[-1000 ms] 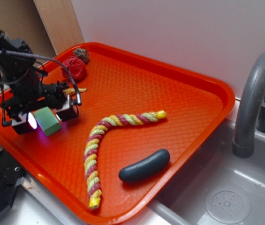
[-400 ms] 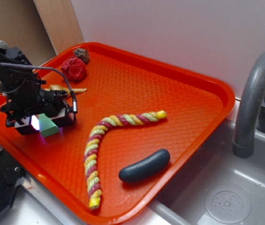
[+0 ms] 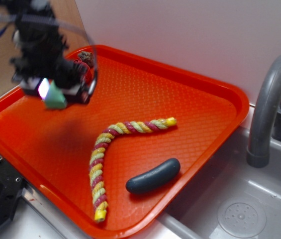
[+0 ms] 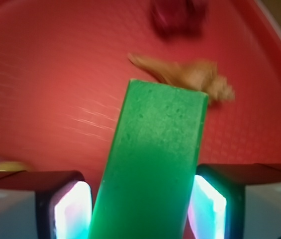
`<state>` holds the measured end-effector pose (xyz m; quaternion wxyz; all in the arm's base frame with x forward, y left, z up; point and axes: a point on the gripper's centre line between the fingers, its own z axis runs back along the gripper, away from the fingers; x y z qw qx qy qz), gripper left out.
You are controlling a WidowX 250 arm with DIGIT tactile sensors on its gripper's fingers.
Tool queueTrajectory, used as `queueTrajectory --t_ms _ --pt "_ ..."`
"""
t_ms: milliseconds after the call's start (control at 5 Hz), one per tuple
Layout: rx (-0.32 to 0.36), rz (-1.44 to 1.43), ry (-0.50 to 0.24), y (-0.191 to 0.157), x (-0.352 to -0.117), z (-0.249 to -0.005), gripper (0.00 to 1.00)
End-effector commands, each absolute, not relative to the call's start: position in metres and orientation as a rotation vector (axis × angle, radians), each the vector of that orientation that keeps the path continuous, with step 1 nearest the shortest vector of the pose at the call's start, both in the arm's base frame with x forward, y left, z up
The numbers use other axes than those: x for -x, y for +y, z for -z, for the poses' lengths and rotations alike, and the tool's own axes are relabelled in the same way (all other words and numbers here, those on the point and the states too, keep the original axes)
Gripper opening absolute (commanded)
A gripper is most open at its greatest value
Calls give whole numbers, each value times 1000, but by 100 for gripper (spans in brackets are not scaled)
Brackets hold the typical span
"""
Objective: Grab the green block.
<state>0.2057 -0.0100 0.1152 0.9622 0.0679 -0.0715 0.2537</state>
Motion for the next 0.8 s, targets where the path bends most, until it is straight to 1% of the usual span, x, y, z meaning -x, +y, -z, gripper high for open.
queueTrajectory --t_ms 0,200,400,600 --pt "-90 -381 -227 -24 -231 -217 0" --pt "-100 -330 -254 -22 -231 -248 0" --pt "-87 -128 -234 -23 -230 -268 0" --pt "-105 -44 -205 -25 -229 -268 0"
